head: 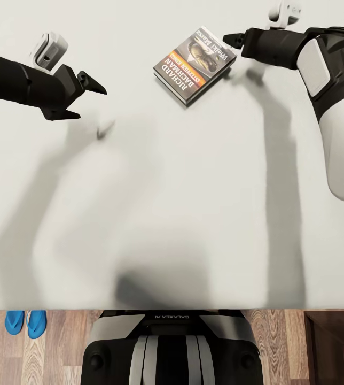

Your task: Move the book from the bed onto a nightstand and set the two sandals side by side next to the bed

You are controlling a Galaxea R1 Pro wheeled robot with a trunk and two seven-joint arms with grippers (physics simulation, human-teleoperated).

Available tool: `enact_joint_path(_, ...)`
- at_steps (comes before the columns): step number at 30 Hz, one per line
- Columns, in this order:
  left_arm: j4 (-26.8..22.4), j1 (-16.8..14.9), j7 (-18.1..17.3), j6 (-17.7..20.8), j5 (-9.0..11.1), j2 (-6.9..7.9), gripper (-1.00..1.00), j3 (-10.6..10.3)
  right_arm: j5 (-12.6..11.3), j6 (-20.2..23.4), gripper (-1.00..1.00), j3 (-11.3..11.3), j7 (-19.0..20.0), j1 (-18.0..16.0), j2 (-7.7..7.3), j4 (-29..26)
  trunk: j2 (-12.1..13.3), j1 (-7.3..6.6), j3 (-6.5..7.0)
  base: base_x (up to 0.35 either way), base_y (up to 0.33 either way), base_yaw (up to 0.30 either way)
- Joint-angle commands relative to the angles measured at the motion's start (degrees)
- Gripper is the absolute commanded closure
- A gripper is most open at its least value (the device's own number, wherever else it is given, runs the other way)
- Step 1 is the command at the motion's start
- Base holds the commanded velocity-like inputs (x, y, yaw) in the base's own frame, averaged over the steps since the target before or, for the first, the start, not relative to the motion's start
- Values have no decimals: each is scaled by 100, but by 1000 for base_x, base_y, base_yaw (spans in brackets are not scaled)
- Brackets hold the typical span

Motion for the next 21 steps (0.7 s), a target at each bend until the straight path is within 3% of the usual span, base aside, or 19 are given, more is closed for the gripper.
enact_joint_path(1,0,-6,39,51,26,1,-100,-4,-44,77,-100,49,80,-1,-1,67,-1,1,-3,0,0,0)
enact_joint_path(4,-2,-10,39,51,25,1,-100,-4,-44,94,-100,55,455,-4,10,89,-1,1,-3,0,0,0)
enact_joint_path(9,-3,-12,40,51,28,22,-100,-2,-39,110,-100,71,665,6,26,153,-1,1,-3,0,0,0)
enact_joint_path(14,-6,-48,35,51,32,59,-100,10,-27,110,-100,95,763,24,212,253,-1,1,-3,0,0,0)
enact_joint_path(21,-7,-118,34,51,42,186,-100,33,-24,123,-100,113,840,60,363,267,-1,1,-3,0,0,0)
